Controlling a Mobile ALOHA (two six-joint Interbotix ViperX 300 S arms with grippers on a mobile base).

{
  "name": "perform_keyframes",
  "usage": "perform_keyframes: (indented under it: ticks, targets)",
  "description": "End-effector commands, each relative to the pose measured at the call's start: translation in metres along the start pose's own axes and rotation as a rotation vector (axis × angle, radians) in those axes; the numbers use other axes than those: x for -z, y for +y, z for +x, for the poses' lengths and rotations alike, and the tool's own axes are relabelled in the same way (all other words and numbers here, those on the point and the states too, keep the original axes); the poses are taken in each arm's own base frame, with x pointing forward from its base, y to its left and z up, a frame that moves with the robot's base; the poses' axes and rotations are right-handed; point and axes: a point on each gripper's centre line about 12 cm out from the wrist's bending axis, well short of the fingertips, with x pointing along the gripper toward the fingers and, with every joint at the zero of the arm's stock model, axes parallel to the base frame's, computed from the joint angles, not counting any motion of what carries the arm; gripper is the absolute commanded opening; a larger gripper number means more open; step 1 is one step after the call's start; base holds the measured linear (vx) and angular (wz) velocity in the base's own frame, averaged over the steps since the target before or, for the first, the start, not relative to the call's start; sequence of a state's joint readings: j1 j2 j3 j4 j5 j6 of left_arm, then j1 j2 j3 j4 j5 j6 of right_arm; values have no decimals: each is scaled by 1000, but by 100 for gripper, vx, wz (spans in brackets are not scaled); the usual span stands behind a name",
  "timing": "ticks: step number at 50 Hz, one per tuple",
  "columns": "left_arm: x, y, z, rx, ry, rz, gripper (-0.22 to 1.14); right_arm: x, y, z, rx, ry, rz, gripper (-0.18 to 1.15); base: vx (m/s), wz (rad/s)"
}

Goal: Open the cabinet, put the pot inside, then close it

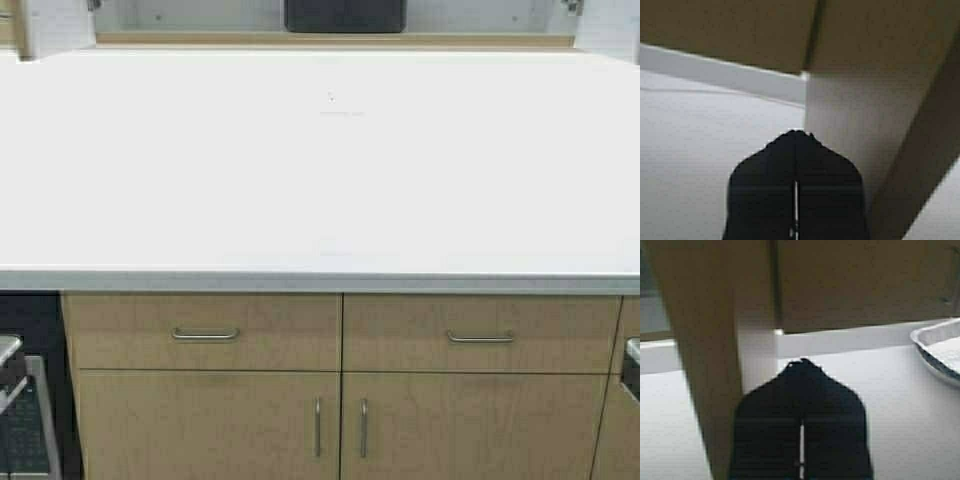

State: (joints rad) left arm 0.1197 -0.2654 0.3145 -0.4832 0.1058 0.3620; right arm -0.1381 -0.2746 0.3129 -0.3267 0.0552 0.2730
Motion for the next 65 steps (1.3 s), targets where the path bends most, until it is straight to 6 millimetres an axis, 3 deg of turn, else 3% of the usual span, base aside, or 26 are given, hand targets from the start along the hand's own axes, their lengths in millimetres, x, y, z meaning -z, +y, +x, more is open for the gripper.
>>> perform_keyframes:
  ticks: [1, 15, 23, 29, 36, 50, 57, 65]
  targets:
    - [-4, -24, -31, 63, -30, 18, 3, -10, 29, -31, -81, -44, -1, 7, 1, 0]
    - [13, -43, -86, 138, -24, 60, 3, 42, 59, -77, -185, 50, 3, 7, 2, 0]
    - [2, -72, -104, 238, -68, 134, 3, 70, 83, -114, -288, 79, -13, 7, 5, 0]
    - [-4, -88, -93, 287, -48, 158, 3, 82, 88, -136, -327, 91, -14, 7, 7, 0]
    - [-7, -115, -72, 348, -29, 172, 3, 92, 81, -154, -310, 138, -20, 7, 10, 0]
    - [-17, -168, -21, 440, -11, 169, 3, 88, 74, -166, -292, 137, -34, 7, 12, -2]
    - [-12, -192, -4, 481, 13, 161, 3, 83, 73, -168, -291, 124, -31, 7, 11, 3]
    - [-3, -190, -19, 495, 44, 159, 3, 78, 72, -169, -289, 112, -28, 7, 8, 4]
